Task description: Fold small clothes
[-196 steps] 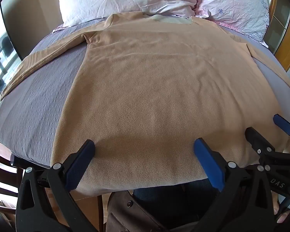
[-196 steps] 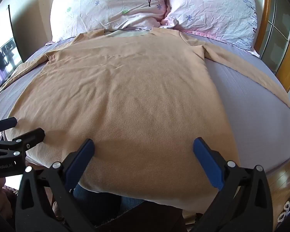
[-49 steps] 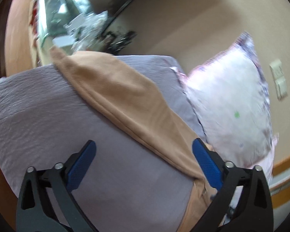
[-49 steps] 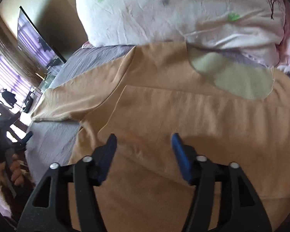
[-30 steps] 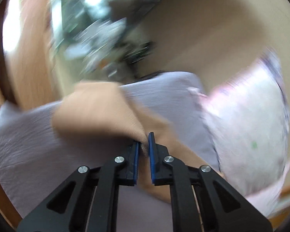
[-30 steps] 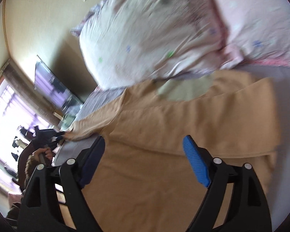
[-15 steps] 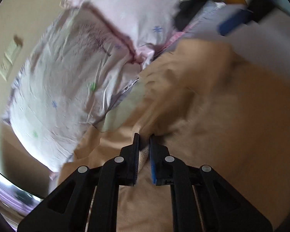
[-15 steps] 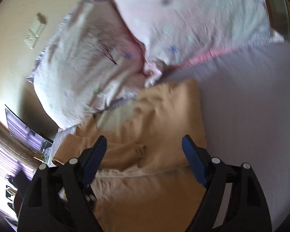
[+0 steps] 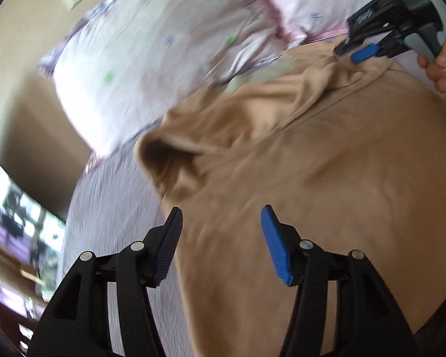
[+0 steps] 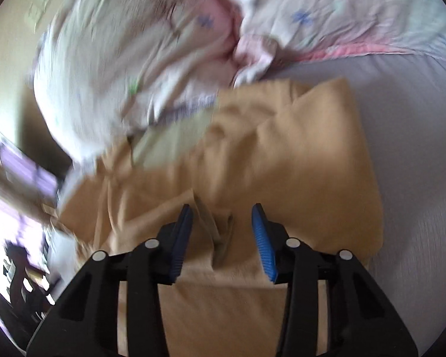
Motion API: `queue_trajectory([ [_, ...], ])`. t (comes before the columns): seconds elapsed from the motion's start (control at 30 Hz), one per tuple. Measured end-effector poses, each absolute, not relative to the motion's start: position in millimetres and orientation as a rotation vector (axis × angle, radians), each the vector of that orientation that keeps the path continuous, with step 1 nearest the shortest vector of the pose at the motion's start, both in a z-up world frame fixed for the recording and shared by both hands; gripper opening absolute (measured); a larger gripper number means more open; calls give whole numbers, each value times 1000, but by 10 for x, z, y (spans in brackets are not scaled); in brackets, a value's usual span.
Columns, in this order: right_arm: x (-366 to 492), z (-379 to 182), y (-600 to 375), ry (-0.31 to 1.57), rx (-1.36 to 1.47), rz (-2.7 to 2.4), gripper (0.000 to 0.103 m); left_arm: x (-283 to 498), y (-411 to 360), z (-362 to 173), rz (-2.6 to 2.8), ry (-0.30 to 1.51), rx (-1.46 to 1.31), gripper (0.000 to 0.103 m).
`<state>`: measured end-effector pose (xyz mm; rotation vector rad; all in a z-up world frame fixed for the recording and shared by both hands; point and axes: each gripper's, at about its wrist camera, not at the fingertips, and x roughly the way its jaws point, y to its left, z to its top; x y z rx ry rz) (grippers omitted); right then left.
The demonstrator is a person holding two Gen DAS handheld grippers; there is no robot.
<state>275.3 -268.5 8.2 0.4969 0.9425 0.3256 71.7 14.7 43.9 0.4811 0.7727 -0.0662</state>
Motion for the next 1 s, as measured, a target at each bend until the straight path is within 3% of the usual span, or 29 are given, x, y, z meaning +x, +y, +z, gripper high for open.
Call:
queue_trajectory([
  [0.1,2778,190,-2595,925,472,372,42,704,249,410,-72,796,422,63],
  [0.2,2860,123,-2407,1012,418,390,55,749,242,349,-87,821,400,63],
  [0.23,2886,72,-2352,1040,405,384,51,771,231,330,-93,827,394,63],
  [0.27,2897,43,-2308,1050,388,397,18,776,223,325,-95,826,390,63],
  [0.3,2895,32,-2280,1050,369,409,3,768,233,324,-97,824,388,63],
  [0.53,2404,725,-2625,647,337,430,5,733,267,320,-121,828,340,65],
  [0.67,2353,424,-2705,874,245,377,26,719,300,317,-134,830,315,66],
  [0.83,2535,286,-2898,932,381,305,26,751,328,331,-139,845,282,69],
  [1.0,2801,-29,-2655,1055,334,286,26,714,344,334,-135,854,270,72],
])
